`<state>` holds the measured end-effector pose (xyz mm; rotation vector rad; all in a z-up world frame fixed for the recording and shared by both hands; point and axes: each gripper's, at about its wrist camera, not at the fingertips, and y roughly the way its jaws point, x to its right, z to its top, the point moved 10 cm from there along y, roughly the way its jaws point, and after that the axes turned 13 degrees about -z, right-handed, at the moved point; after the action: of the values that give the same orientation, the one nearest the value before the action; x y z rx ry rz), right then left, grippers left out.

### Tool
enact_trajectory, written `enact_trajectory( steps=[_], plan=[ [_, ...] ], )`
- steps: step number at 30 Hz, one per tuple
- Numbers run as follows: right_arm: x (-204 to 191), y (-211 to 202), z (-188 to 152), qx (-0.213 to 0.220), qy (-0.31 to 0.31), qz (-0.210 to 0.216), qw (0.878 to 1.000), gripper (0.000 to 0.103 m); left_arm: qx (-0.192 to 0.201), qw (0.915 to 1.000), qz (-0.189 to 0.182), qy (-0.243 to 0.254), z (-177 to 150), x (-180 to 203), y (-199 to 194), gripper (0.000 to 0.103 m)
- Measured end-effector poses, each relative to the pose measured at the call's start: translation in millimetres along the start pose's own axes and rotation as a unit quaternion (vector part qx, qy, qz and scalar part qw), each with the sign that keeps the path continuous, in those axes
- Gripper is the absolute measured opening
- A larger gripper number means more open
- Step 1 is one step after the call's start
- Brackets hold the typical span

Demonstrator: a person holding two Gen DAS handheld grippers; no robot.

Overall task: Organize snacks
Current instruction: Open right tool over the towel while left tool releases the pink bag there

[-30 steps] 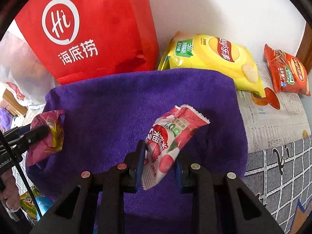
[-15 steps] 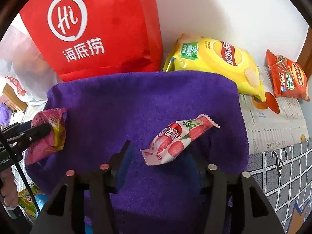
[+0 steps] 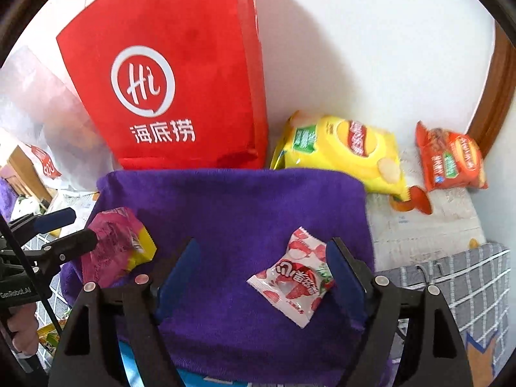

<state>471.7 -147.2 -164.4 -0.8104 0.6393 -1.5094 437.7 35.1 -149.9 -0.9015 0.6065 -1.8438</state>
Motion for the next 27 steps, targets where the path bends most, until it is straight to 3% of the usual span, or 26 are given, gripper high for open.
enact_trajectory(
  steps=[14, 23, 27],
  plan=[
    [17.1, -71.0, -25.2, 0.025, 0.028, -0.028, 0.999, 0.081, 0.054, 0.998, -0.007, 0.032, 8.4, 43.1, -57.7, 0.074],
    [40.3, -101.2, -70.6, 0.004, 0.07, -0.023, 0.997, 0.081, 0.068, 0.9968, -0.004, 0.041, -21.2, 62.8, -98.4, 0.074],
    [53.0, -114.1, -91.0, 0.0, 0.072, -0.047, 0.996, 0.082, 0.066, 0.9972, -0.002, 0.035, -41.7, 65.5, -111.0, 0.074]
  ],
)
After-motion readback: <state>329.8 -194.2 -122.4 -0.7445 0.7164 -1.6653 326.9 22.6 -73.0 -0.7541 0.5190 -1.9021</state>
